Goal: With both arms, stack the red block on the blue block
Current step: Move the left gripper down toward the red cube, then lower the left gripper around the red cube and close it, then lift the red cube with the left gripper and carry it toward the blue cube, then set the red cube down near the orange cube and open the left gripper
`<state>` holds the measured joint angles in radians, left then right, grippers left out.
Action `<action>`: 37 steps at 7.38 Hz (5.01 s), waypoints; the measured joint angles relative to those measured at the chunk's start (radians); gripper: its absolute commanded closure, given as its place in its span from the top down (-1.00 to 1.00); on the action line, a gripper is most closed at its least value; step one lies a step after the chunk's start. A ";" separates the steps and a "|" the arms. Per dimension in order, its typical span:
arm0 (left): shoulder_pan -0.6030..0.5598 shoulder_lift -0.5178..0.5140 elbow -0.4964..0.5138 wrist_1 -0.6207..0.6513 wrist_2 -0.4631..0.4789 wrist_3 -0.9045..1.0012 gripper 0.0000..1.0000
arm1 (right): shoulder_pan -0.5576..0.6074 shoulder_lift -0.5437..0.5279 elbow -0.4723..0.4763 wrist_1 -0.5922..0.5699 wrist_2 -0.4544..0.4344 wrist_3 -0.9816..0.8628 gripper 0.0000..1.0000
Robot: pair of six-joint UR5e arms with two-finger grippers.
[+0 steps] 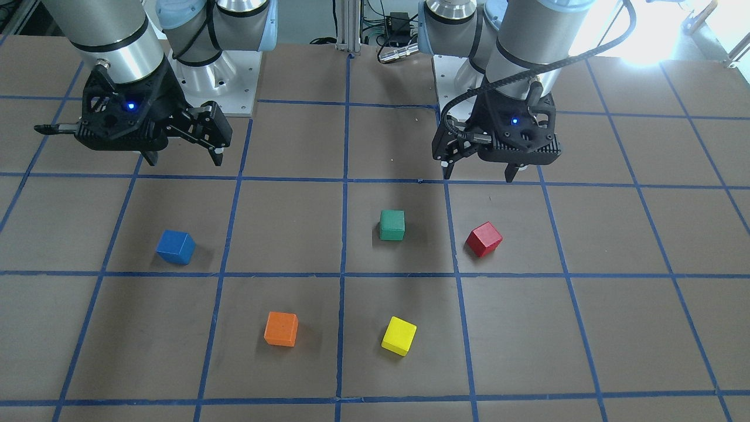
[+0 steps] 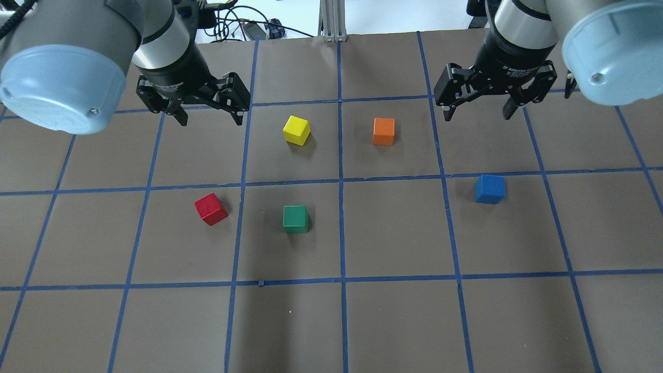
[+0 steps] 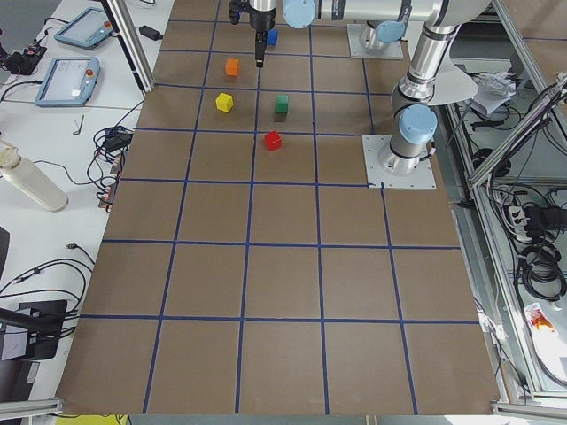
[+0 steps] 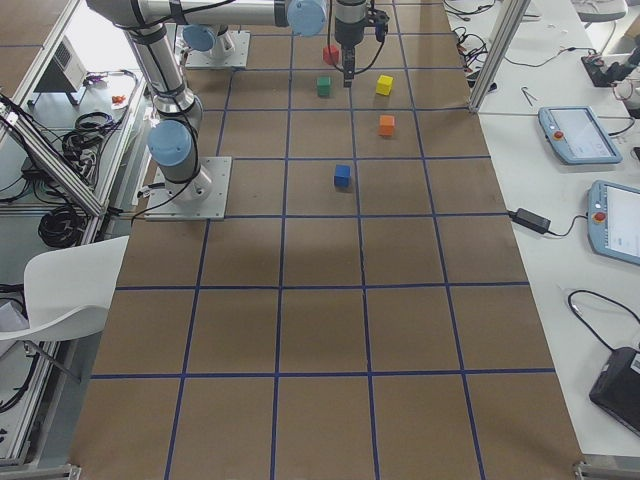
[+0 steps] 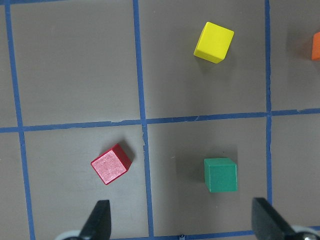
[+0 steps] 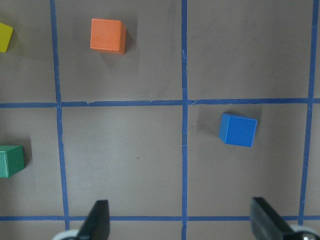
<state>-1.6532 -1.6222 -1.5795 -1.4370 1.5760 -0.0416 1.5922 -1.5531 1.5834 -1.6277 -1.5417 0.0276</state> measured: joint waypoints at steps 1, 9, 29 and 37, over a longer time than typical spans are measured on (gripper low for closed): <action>0.001 0.003 0.001 -0.002 0.002 0.001 1.00 | 0.000 0.000 0.002 0.000 0.000 0.000 1.00; 0.222 -0.064 -0.304 0.269 -0.006 -0.017 1.00 | 0.000 -0.001 0.005 0.000 -0.003 0.001 1.00; -0.266 -0.332 -0.014 0.269 -0.083 -0.313 -0.58 | 0.000 -0.003 0.005 0.001 -0.015 0.000 1.00; -0.359 -0.454 0.004 0.346 -0.083 -0.428 1.00 | 0.000 -0.001 0.000 0.000 -0.012 0.001 1.00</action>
<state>-2.0126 -2.0767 -1.5751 -1.0914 1.4934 -0.4691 1.5923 -1.5540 1.5836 -1.6281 -1.5535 0.0283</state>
